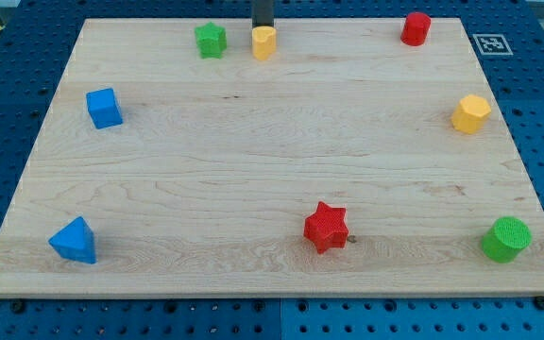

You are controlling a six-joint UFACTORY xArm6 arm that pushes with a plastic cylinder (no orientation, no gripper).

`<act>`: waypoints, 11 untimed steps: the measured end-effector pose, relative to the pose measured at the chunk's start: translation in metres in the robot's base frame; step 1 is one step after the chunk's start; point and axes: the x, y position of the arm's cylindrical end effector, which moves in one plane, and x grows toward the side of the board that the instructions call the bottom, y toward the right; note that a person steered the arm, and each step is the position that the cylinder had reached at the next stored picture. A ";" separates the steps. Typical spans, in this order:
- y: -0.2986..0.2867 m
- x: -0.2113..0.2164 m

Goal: Touch the red circle

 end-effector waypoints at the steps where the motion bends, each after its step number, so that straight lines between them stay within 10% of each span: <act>1: 0.000 0.034; 3: 0.003 0.110; 5: 0.139 0.128; 7: 0.300 0.083; 9: 0.327 -0.010; 11: 0.310 -0.010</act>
